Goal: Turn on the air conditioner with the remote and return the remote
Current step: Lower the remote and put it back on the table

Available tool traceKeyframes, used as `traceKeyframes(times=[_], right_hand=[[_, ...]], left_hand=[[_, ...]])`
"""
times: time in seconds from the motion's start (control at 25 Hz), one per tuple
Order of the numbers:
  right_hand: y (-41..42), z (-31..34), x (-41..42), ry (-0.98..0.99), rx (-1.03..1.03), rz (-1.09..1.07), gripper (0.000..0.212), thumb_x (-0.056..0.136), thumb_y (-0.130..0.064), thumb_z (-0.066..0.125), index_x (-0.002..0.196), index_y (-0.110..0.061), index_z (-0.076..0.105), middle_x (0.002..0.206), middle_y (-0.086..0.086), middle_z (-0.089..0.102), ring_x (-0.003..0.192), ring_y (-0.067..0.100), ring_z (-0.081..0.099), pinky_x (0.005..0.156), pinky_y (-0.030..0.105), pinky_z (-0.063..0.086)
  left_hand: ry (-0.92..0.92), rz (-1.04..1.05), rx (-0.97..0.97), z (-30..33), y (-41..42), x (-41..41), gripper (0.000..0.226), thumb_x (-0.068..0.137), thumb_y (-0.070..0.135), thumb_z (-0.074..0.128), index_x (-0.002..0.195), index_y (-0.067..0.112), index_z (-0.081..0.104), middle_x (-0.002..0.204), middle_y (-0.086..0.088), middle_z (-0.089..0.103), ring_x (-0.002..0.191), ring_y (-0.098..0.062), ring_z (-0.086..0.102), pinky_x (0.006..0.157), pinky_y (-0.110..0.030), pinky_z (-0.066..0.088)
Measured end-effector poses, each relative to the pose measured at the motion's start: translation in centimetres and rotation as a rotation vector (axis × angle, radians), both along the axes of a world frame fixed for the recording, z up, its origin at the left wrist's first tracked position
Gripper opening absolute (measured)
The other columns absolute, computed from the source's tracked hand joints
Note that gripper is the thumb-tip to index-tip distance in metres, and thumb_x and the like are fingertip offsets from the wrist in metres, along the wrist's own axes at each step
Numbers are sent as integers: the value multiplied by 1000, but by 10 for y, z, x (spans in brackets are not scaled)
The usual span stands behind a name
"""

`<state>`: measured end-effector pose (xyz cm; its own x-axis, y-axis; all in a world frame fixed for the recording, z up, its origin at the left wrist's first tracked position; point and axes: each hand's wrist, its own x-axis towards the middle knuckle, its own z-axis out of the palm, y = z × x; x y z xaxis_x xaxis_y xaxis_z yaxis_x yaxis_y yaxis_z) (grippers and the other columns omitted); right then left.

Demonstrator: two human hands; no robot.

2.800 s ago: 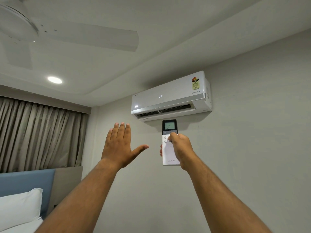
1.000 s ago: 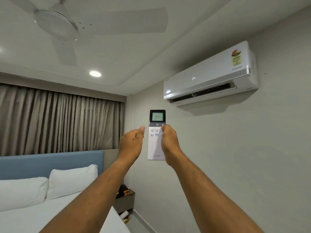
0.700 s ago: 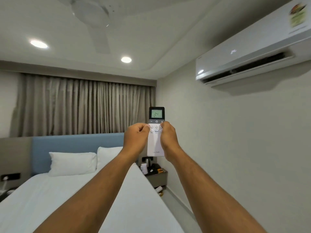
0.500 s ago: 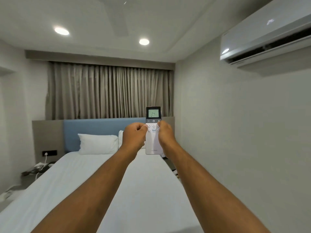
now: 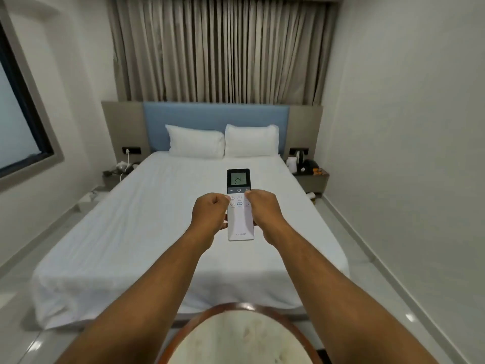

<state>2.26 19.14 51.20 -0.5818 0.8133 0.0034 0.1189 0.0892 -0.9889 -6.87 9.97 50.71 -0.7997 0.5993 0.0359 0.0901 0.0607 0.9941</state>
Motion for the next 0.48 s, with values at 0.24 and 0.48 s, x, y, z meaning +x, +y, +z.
traceKeyframes(times=[0.24, 0.48], right_hand=[[-16, -156, 5, -191, -164, -10, 28, 98, -24, 50, 92, -6, 72, 90, 10, 74, 73, 22, 64, 64, 31, 47], [-53, -328, 42, -399, -365, -54, 23, 95, -14, 54, 79, -10, 71, 91, 14, 76, 88, 35, 71, 76, 47, 57]], left_hand=[[-251, -4, -215, -150, -19, 7, 20, 95, 21, 48, 86, 16, 65, 86, -3, 71, 72, -21, 69, 48, -25, 55], [-438, -25, -457, -316, -59, 37, 20, 97, 18, 46, 86, 19, 63, 89, -2, 71, 76, -20, 68, 48, -21, 51]])
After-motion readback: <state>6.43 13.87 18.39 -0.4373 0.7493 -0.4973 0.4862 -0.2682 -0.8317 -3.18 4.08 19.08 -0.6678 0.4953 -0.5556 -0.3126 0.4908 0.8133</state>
